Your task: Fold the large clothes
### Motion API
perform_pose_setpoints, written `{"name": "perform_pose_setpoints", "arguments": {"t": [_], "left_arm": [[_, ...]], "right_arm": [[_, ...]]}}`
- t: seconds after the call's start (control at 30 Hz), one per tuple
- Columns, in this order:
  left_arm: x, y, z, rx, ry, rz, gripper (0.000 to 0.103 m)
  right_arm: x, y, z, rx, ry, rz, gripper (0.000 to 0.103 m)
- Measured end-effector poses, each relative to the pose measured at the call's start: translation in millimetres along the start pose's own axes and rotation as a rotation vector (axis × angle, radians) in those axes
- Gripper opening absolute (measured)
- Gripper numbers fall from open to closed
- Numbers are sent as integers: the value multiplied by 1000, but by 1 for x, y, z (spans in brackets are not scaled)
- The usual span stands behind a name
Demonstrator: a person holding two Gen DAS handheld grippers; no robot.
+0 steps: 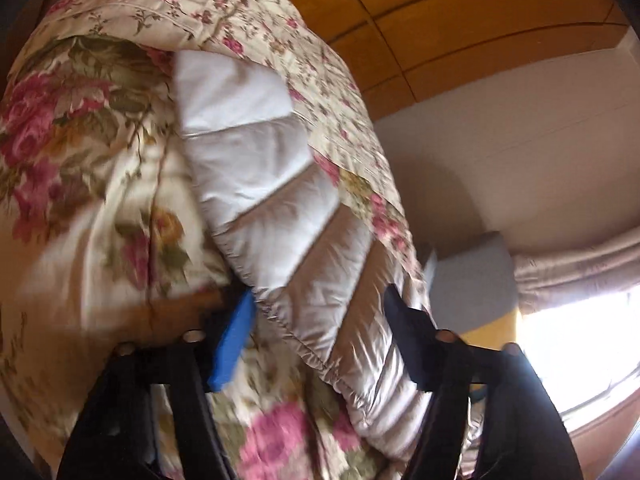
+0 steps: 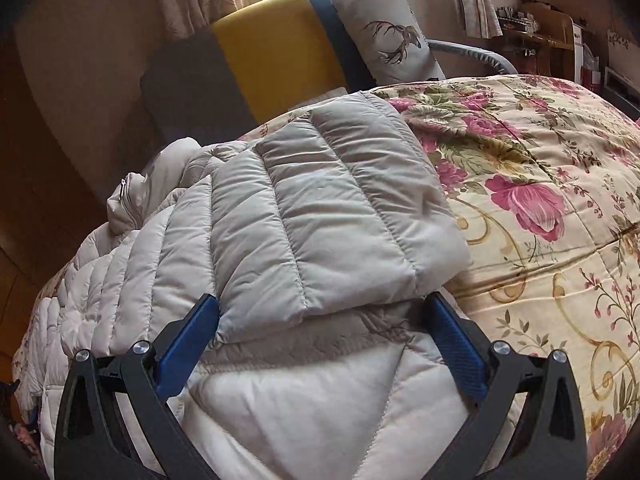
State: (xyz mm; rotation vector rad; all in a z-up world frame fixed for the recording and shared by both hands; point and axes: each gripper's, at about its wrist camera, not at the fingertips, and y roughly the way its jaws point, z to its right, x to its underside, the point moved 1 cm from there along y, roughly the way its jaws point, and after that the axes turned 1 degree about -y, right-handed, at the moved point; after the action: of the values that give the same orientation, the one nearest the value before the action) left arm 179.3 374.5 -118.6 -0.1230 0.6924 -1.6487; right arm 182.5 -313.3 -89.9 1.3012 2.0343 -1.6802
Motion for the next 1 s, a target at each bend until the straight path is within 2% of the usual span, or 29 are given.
{"name": "perform_pose_setpoints", "arguments": {"t": [0.07, 0.1, 0.23, 0.37, 0.53, 0.6, 0.63, 0.67, 0.73, 0.87, 1.0], "left_arm": [[-7, 5, -5, -16, -12, 7, 43], [-11, 6, -9, -20, -28, 15, 40], [-23, 11, -12, -13, -53, 26, 39], [-31, 14, -7, -45, -26, 46, 47], [-44, 25, -7, -77, -30, 58, 45], [-48, 29, -3, -113, 1, 40, 30], [-50, 31, -1, -126, 14, 36, 15], [-51, 29, 1, -136, 27, 41, 10], [-50, 18, 9, -147, 59, 81, 7], [-41, -11, 50, -90, 172, 164, 4], [-13, -42, 124, 60, 401, 235, 4]], "right_arm": [[-1, -1, 1, -7, 4, 1, 101], [-1, 0, 1, -9, 6, 2, 101], [-1, -1, 4, -22, 15, 6, 101], [-2, -2, 5, -27, 19, 9, 101], [-2, -2, 5, -26, 18, 9, 101], [-1, -2, 5, -26, 18, 9, 101], [-1, -2, 5, -26, 18, 8, 101], [-1, -2, 5, -26, 18, 9, 101], [-1, -1, 5, -27, 19, 9, 101], [-1, -1, 5, -28, 19, 9, 101], [-1, -1, 6, -34, 23, 11, 101]]}}
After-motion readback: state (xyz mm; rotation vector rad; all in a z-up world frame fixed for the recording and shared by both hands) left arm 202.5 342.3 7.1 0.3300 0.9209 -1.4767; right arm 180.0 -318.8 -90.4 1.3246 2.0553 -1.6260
